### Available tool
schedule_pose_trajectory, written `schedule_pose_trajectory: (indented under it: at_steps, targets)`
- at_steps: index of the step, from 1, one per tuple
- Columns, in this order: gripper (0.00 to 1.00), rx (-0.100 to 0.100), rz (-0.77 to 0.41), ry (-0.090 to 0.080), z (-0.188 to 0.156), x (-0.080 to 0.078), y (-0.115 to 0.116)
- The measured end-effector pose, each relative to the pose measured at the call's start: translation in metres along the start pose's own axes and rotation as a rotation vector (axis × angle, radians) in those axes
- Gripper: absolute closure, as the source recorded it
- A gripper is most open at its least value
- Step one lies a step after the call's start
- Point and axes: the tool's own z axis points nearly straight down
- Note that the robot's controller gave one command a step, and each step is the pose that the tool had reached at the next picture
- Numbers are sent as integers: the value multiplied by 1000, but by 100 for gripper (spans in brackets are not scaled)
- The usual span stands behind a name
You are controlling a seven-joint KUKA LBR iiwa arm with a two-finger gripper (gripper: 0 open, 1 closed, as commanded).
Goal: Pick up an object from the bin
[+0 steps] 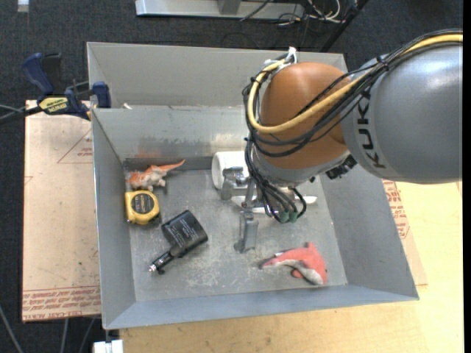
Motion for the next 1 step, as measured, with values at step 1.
schedule_pose_trajectory:
  at_steps: [1]
  targets:
    - [0,-1,22,-4,55,-13,37]
